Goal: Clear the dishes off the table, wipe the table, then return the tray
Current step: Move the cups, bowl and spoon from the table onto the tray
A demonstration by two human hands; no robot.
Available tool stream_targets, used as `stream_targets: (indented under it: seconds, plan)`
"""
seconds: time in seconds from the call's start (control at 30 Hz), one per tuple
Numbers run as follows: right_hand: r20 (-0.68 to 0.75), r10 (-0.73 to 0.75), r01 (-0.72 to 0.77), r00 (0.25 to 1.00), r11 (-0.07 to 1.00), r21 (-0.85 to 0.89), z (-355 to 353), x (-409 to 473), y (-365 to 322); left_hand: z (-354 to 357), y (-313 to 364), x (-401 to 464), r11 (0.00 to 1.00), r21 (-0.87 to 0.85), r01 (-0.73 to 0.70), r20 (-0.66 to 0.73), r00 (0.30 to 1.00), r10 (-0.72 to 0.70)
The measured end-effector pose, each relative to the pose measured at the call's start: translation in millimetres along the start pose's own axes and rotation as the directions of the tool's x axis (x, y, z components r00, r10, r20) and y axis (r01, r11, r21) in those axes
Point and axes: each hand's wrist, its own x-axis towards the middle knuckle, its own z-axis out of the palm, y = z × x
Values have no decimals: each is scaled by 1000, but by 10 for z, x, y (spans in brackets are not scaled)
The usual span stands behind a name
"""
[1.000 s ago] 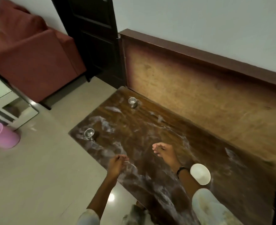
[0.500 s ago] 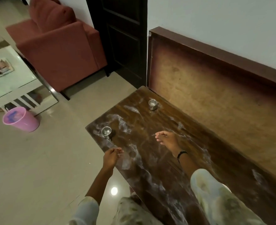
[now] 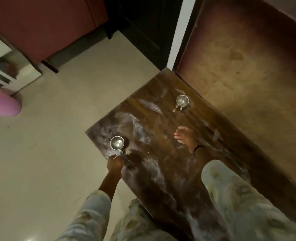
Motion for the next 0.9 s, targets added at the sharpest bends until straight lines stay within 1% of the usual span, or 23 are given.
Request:
stream_targets:
  seconds: [0.07, 0.23, 0.3, 0.4, 0.47, 0.53, 0.63, 0.77, 0.83, 0.9]
  plan:
    - [-7, 18, -18, 1000, 999, 47, 74, 210, -118, -8, 9, 222, 999, 18, 28, 5, 1000, -28]
    - [-54, 93, -83, 994, 981, 174, 148, 660, -418, 85, 8, 457, 977, -200, 77, 7, 997, -77]
    - [-48, 97, -87, 994, 980, 180, 139, 808, -474, 163, 53, 464, 962, -258, 92, 16, 996, -91]
    - [-45, 115, -103, 992, 972, 210, 137, 1035, -504, 299, 75, 530, 939, -333, 84, -14, 995, -94]
    - [-58, 125, -110, 991, 971, 212, 149, 1151, -499, 348, 81, 548, 910, -410, 65, 14, 998, -65]
    - [-61, 135, -121, 989, 973, 195, 166, 1254, -498, 361, 114, 574, 866, -493, 79, 44, 997, -66]
    - [-71, 136, -119, 988, 972, 200, 176, 1329, -521, 404, 205, 515, 844, -525, 107, 100, 993, -64]
    - [-103, 125, -101, 987, 971, 217, 223, 1247, -510, 482, 279, 431, 855, -510, 95, 144, 989, -24]
    - [-86, 130, -108, 988, 969, 222, 271, 1089, -416, 517, 277, 403, 848, -517, 114, 177, 984, -24]
    - [-31, 154, -142, 988, 960, 241, 293, 842, -241, 569, 256, 337, 876, -460, 143, 200, 978, -55]
